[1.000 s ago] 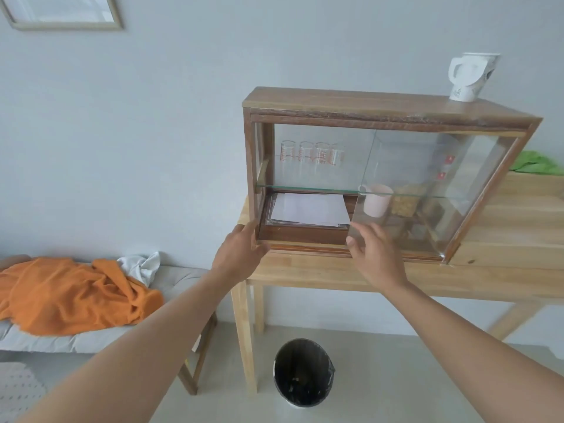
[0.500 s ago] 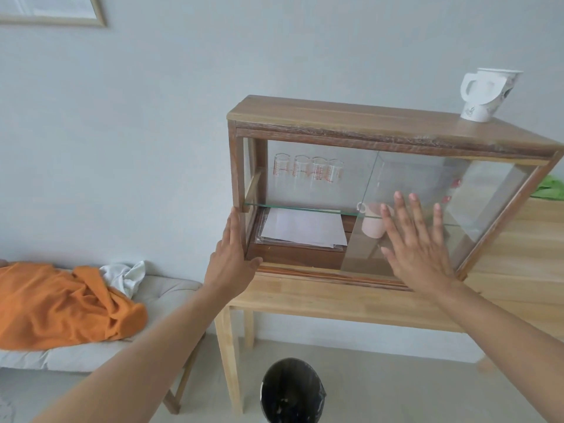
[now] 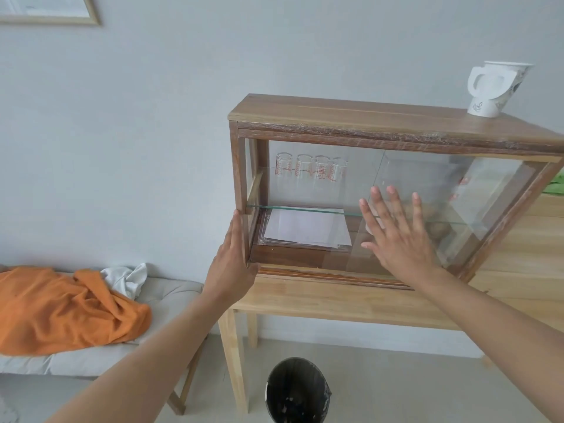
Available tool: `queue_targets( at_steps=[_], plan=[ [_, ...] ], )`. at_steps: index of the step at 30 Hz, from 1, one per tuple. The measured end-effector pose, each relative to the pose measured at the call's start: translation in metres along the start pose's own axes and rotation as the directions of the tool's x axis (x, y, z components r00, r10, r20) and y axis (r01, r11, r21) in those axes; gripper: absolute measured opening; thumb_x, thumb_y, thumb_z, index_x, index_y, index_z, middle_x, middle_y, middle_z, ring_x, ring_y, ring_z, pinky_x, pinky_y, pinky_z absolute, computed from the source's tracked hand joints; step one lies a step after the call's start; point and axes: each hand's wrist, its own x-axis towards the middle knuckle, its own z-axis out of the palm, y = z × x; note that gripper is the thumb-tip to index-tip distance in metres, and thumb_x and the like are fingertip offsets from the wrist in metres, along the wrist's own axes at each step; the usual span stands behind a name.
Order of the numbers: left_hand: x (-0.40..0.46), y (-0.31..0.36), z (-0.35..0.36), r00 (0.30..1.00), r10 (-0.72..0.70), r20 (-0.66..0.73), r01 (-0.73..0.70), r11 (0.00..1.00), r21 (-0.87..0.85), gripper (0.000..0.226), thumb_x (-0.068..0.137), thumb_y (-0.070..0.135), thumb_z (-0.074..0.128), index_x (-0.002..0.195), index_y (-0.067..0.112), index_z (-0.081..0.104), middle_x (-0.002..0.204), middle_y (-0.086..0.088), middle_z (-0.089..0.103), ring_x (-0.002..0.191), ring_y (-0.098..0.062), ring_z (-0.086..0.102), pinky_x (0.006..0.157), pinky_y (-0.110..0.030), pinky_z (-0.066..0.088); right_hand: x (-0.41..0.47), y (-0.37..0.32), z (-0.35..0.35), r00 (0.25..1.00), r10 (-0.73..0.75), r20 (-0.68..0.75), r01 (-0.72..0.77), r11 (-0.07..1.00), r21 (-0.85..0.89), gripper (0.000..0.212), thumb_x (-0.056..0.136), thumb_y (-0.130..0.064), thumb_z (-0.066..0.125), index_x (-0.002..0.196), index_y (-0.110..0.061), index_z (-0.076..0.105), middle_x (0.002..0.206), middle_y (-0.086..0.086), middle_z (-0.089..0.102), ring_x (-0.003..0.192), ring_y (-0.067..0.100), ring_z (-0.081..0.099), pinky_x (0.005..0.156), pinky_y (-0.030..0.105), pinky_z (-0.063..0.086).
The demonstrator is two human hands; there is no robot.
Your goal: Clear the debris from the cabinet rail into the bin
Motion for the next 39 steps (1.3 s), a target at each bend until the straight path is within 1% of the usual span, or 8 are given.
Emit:
queue_targets(
  at_steps=[6, 12, 15, 25, 30, 34, 36, 39],
  plan=[
    [-0.001, -0.001, -0.004, 1.0, -0.004, -0.001, 0.004, 1.0, -0.018, 0.133, 0.081, 0.009, 0.077, 0.155, 0.055, -0.024, 0.173, 0.015, 0.011, 0.142, -0.034, 0.045, 0.098, -0.05, 0.051, 0.036, -0.052, -0.015, 1.0, -0.018, -0.001, 0.018, 0.999, 0.051, 0.12, 0.091, -0.051, 0.081, 0.175, -0.014, 0.003, 0.184, 0.016, -0.003, 0.169, 0.044, 0.0, 0.131, 0.074, -0.003],
    [-0.001, -0.002, -0.005, 1.0, -0.004, 0.007, 0.004, 1.0, 0.002, 0.132, 0.082, 0.011, 0.078, 0.156, 0.052, -0.024, 0.173, 0.013, 0.014, 0.144, -0.032, 0.045, 0.1, -0.049, 0.05, 0.073, -0.1, -0.03, 0.998, -0.052, -0.032, 0.055, 0.996, 0.069, 0.122, 0.087, -0.052, 0.084, 0.175, -0.015, 0.008, 0.183, 0.013, 0.001, 0.168, 0.04, 0.001, 0.13, 0.072, -0.001],
    [-0.001, -0.002, -0.006, 1.0, 0.0, 0.005, 0.0, 1.0, 0.002, 0.133, 0.082, 0.01, 0.078, 0.157, 0.052, -0.023, 0.172, 0.013, 0.016, 0.142, -0.032, 0.048, 0.096, -0.047, 0.051, 0.09, -0.124, -0.035, 0.997, -0.066, -0.035, 0.069, 0.992, 0.102, 0.12, 0.09, -0.05, 0.083, 0.176, -0.016, 0.005, 0.184, 0.012, -0.004, 0.167, 0.038, -0.006, 0.129, 0.07, -0.009],
    [-0.002, 0.002, -0.007, 1.0, -0.009, -0.001, 0.009, 1.0, 0.0, 0.133, 0.081, 0.007, 0.077, 0.156, 0.053, -0.023, 0.171, 0.012, 0.022, 0.139, -0.032, 0.051, 0.092, -0.042, 0.051, 0.103, -0.142, -0.039, 0.998, -0.066, 0.012, 0.064, 0.988, 0.14, 0.123, 0.093, -0.051, 0.08, 0.175, -0.016, -0.004, 0.184, 0.012, -0.013, 0.168, 0.038, -0.014, 0.129, 0.069, -0.013],
    [-0.003, 0.004, -0.01, 1.0, -0.023, 0.007, 0.023, 1.0, 0.006, 0.131, 0.082, 0.004, 0.073, 0.156, 0.054, -0.023, 0.171, 0.014, 0.022, 0.132, -0.032, 0.057, 0.091, -0.045, 0.054, 0.11, -0.153, -0.038, 0.998, -0.06, 0.024, 0.056, 0.988, 0.143, 0.131, 0.088, -0.032, 0.09, 0.175, -0.015, -0.007, 0.184, 0.011, -0.015, 0.169, 0.038, -0.012, 0.13, 0.07, -0.013],
    [-0.005, 0.007, -0.013, 0.998, -0.04, 0.043, 0.039, 0.999, 0.037, 0.128, 0.085, 0.005, 0.071, 0.156, 0.051, -0.025, 0.171, 0.014, 0.019, 0.135, -0.033, 0.053, 0.095, -0.046, 0.053, 0.113, -0.157, -0.046, 0.998, -0.059, 0.025, 0.055, 0.987, 0.149, 0.128, 0.091, -0.028, 0.087, 0.174, -0.015, -0.009, 0.184, 0.01, -0.015, 0.17, 0.038, -0.009, 0.129, 0.069, -0.017],
    [-0.006, 0.012, -0.015, 0.997, -0.044, 0.06, 0.037, 0.993, 0.11, 0.123, 0.086, 0.007, 0.069, 0.159, 0.045, -0.023, 0.173, 0.01, 0.015, 0.135, -0.038, 0.05, 0.099, -0.051, 0.051, 0.109, -0.152, -0.052, 0.997, -0.078, 0.013, 0.074, 0.982, 0.173, 0.119, 0.095, -0.03, 0.082, 0.175, -0.015, -0.005, 0.184, 0.011, -0.013, 0.17, 0.038, -0.008, 0.131, 0.069, -0.013],
    [-0.008, 0.024, -0.021, 0.996, -0.08, 0.039, 0.07, 0.974, 0.215, 0.113, 0.09, 0.01, 0.067, 0.163, 0.034, -0.015, 0.175, 0.005, -0.001, 0.141, -0.04, 0.038, 0.107, -0.055, 0.043, 0.1, -0.139, -0.069, 0.995, -0.105, 0.001, 0.101, 0.963, 0.25, 0.103, 0.097, -0.022, 0.074, 0.175, -0.012, 0.007, 0.185, 0.013, -0.002, 0.171, 0.038, 0.001, 0.134, 0.069, 0.006]
  ],
)
